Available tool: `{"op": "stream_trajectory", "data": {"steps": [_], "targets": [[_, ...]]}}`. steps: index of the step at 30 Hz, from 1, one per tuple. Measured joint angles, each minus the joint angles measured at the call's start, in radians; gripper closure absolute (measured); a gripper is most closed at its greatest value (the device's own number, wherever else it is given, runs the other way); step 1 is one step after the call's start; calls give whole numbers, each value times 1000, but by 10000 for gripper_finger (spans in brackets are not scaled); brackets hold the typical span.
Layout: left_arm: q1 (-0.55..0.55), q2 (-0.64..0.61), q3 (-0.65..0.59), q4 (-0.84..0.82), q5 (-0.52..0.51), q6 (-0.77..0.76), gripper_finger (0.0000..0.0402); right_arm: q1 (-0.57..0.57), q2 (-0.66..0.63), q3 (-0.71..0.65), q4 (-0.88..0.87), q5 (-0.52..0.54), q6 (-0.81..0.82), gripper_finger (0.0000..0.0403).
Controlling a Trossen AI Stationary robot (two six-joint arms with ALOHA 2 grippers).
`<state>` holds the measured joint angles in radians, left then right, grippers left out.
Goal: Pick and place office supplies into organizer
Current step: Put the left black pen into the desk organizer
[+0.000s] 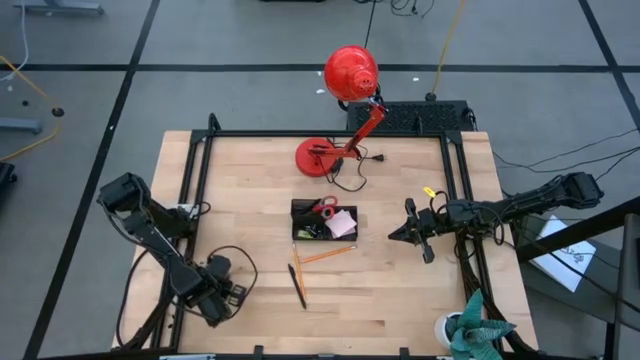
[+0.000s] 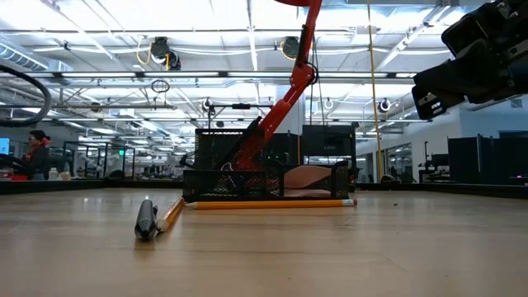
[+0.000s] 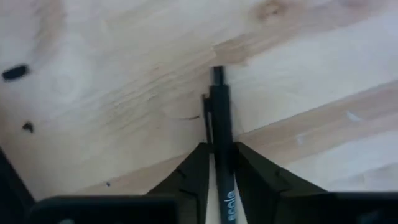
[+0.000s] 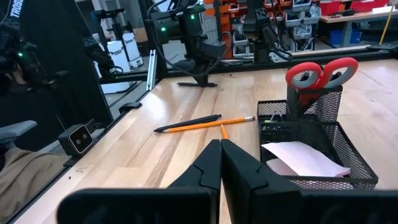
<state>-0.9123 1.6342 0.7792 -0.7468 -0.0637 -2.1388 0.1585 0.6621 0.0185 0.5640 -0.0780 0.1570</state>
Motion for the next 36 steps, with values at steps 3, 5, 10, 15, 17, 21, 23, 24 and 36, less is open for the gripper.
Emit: {"op": "stream_trajectory", "data": {"steps": [3,5,10,15,17,21,23,24,36], "targets": [[-2,2,3,2,-43,60,345,0,0,0,0,1,0,399],[-3,3,7,5,-97,86,356,0,0,0,0,2,0,399],[3,19,14,54,-403,189,372,0,0,0,0,3,0,399],[19,15,16,141,-686,350,374,0,0,0,0,3,0,399],[34,14,15,179,-774,445,375,0,0,0,0,4,-1,399],[86,12,16,315,-956,687,375,0,0,0,2,4,0,399],[123,12,16,437,-1031,873,375,0,0,0,8,4,0,399],[145,11,16,507,-1058,989,375,0,0,0,10,4,0,399],[465,-101,20,1402,-893,2324,375,0,0,0,11,4,0,399]]}}
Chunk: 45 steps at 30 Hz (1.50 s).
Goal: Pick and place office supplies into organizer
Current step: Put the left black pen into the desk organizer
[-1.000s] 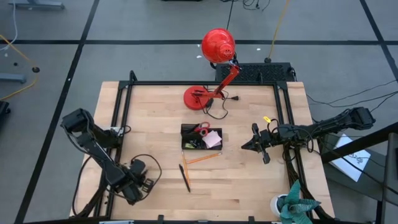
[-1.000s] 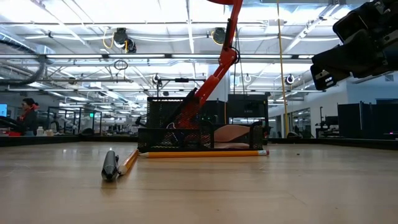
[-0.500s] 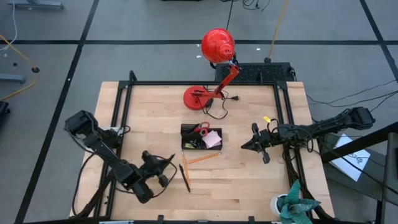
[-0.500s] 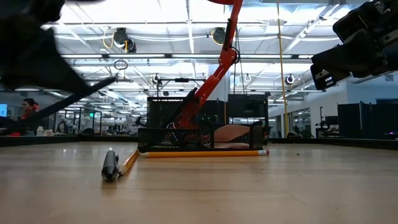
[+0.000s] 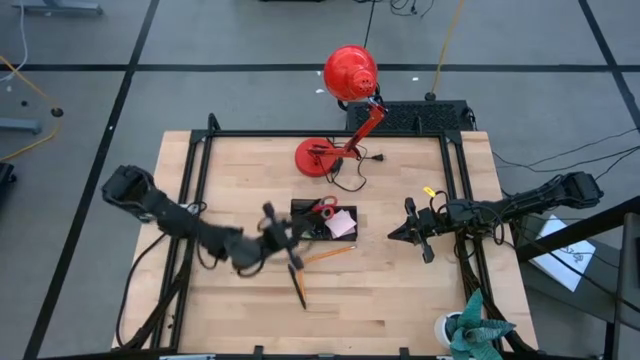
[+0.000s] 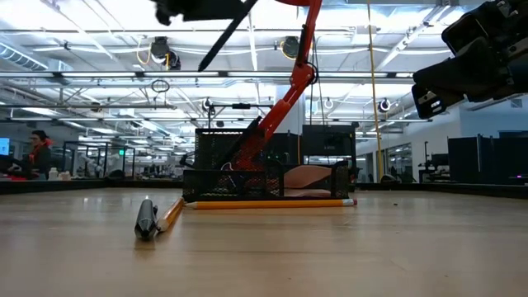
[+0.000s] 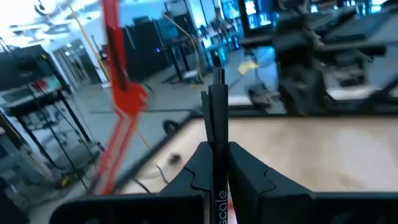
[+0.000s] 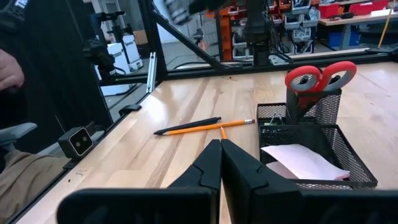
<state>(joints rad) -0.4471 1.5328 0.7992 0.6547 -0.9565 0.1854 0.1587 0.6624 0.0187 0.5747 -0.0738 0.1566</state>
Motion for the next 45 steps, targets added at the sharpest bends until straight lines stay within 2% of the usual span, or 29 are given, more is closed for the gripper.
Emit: {"op": "stream_trajectory", "data": {"steps": [3,9,13,15,19,24,33,45], "targets": [[106,-44,1,-55,107,-2,375,0,0,0,0,0,-1,399],[282,-16,0,-107,426,-58,375,0,0,0,-2,0,-11,399],[316,-11,-30,-90,513,-50,376,0,0,0,-3,0,-11,399],[326,-12,-69,-25,523,-48,376,0,0,0,-3,0,-11,399],[360,-12,-171,150,620,-57,376,0,0,0,1,0,-19,399],[385,-12,-265,245,627,-80,376,0,0,0,4,0,-19,399],[414,48,-298,364,669,-90,376,0,-1,0,38,52,-19,399],[441,150,-303,344,675,-129,376,0,3,0,42,51,-19,399]]}}
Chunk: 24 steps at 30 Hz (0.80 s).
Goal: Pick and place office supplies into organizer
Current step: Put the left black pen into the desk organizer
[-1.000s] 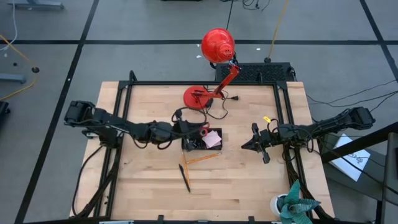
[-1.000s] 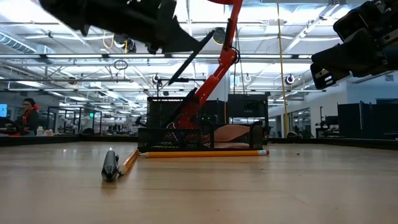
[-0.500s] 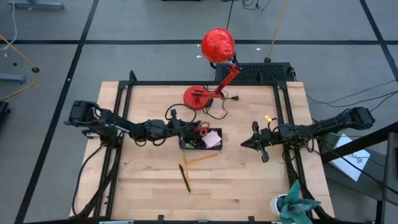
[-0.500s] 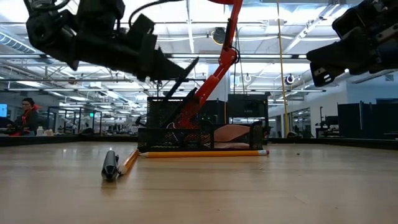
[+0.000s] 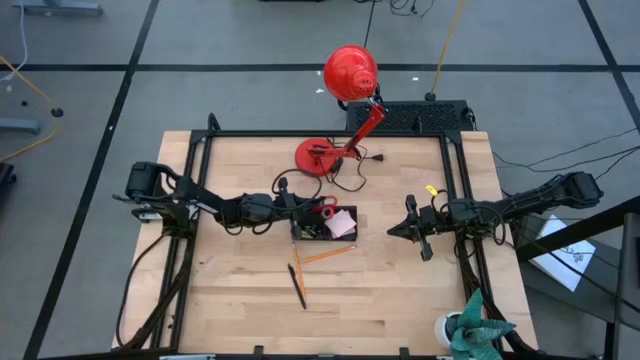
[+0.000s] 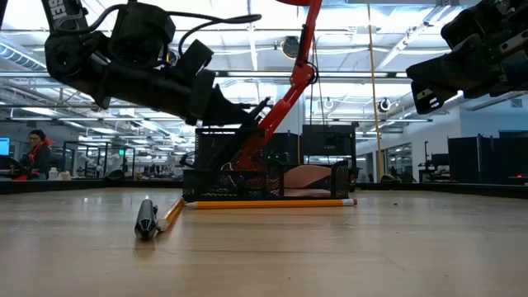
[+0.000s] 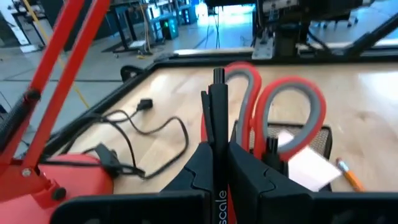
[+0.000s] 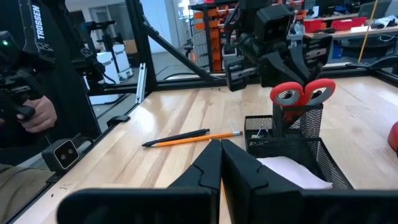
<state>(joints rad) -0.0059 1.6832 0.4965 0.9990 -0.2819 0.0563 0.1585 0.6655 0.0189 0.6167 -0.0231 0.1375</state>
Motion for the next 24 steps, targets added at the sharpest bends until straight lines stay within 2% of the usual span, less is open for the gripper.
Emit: {"op": "stream_trajectory", "data": {"steps": [14,24], "targets": [[-1,-1,1,-37,-7,-74,375,0,0,0,0,-3,1,399],[-1,-1,1,-40,-3,-137,316,0,0,0,0,-3,7,399]]}}
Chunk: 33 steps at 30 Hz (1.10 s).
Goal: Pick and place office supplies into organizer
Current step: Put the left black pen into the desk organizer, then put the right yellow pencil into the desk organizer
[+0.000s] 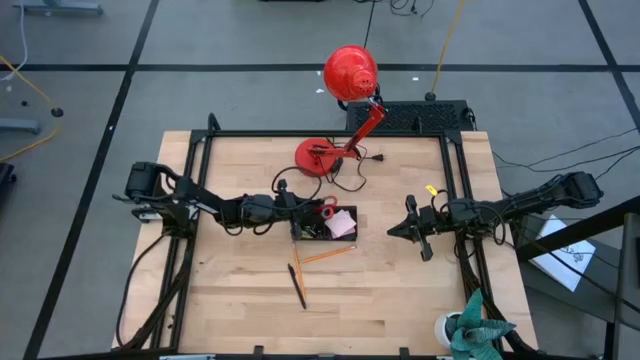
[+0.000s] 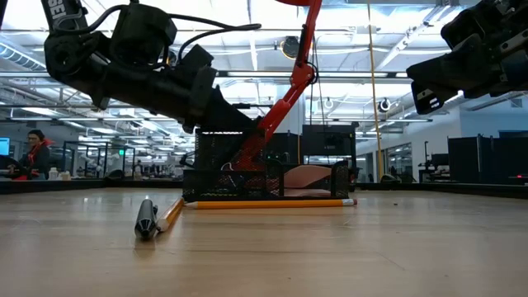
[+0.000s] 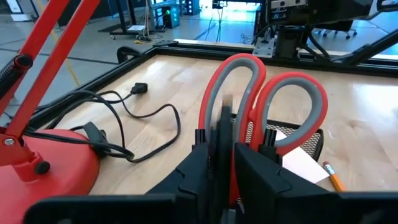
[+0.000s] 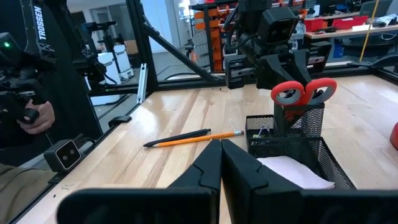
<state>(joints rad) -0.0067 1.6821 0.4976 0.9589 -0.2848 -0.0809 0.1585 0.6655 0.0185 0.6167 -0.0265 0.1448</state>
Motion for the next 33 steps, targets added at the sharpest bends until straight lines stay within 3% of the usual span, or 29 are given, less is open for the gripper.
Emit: {"op": "stream_trajectory", "data": {"steps": [11,13,15,20,29,33], "targets": [[-67,-71,30,24,33,95,269,0,0,0,0,0,0,399],[-114,-101,81,-89,41,83,269,0,0,0,0,0,0,399],[-165,-106,167,-304,39,34,272,0,0,0,0,0,0,399],[-275,14,400,-769,7,-100,279,0,0,0,3,0,-2,399],[-302,262,712,-1111,-4,-239,279,0,0,0,9,-1,17,399],[-293,325,777,-1224,1,-253,279,0,0,0,7,-3,26,399]]}}
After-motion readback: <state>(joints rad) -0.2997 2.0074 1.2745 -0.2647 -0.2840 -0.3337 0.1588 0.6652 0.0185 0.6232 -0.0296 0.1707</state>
